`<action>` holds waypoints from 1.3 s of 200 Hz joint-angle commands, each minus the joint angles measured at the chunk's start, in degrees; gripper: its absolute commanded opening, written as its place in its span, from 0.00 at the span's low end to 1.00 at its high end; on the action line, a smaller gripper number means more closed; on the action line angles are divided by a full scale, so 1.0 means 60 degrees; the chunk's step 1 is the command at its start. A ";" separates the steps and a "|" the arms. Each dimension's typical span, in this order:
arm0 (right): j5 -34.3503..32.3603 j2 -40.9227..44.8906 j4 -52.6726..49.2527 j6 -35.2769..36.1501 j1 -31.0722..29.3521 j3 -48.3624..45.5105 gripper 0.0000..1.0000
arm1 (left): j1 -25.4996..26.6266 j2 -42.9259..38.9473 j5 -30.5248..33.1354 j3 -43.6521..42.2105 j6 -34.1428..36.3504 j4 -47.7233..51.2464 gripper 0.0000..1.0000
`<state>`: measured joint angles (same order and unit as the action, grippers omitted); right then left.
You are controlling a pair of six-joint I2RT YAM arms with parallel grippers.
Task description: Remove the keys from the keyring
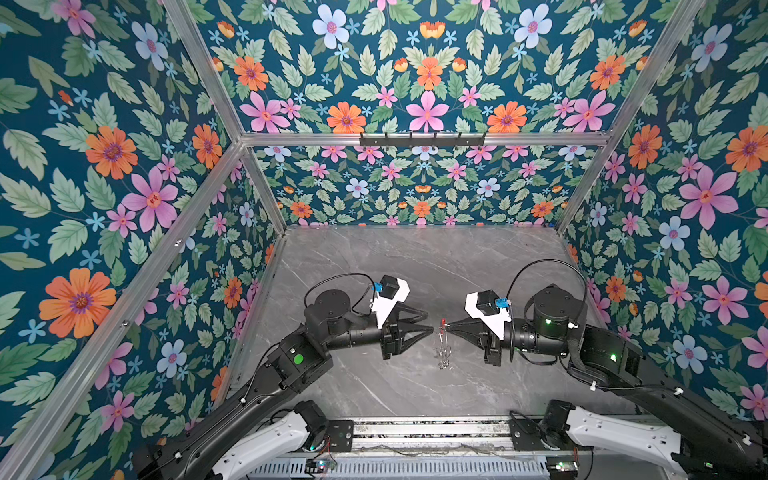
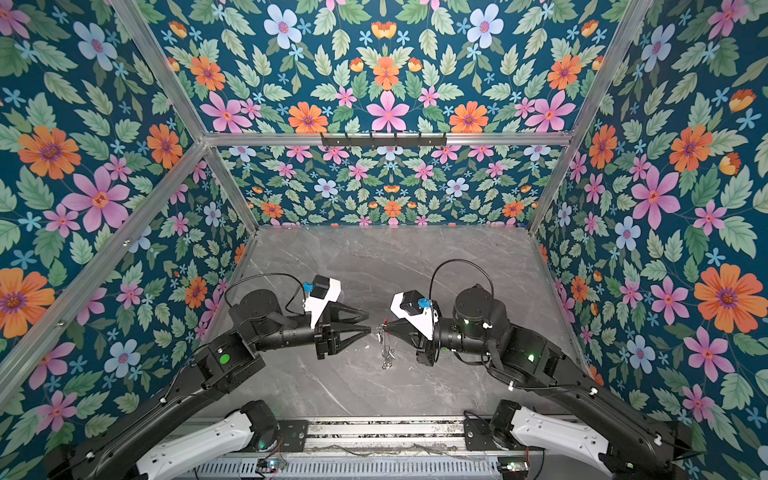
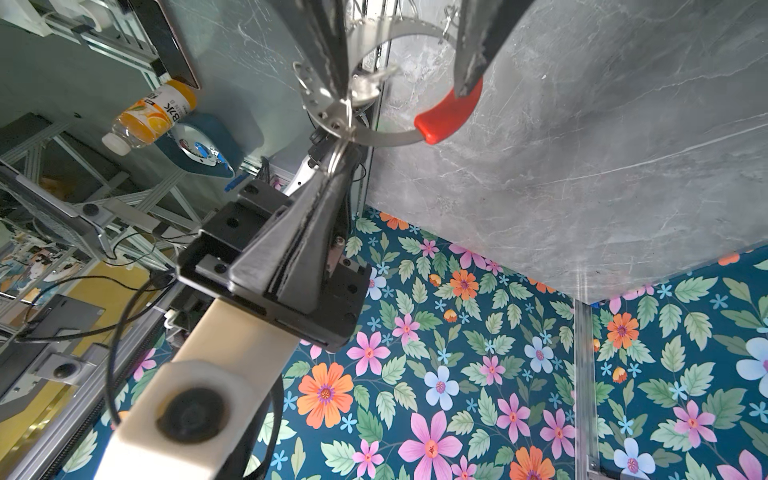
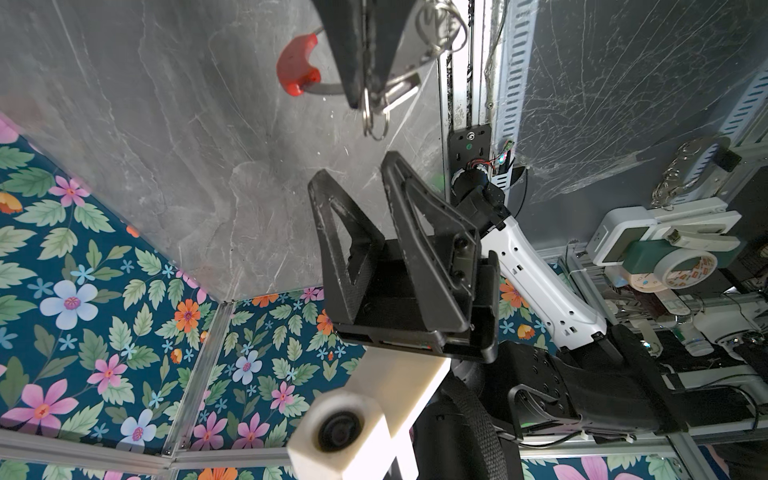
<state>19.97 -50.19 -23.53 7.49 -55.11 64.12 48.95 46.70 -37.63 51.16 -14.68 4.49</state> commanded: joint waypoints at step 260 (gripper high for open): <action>0.0638 -0.0335 0.0637 -0.0441 0.0378 -0.0003 0.00 | -0.0014 0.0629 -0.1593 -0.0368 -0.0235 -0.2157 0.01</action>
<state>24.34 -52.27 -22.26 5.76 -53.12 64.42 48.95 50.96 -47.77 48.58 -16.27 -7.22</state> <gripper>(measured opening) 0.052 0.064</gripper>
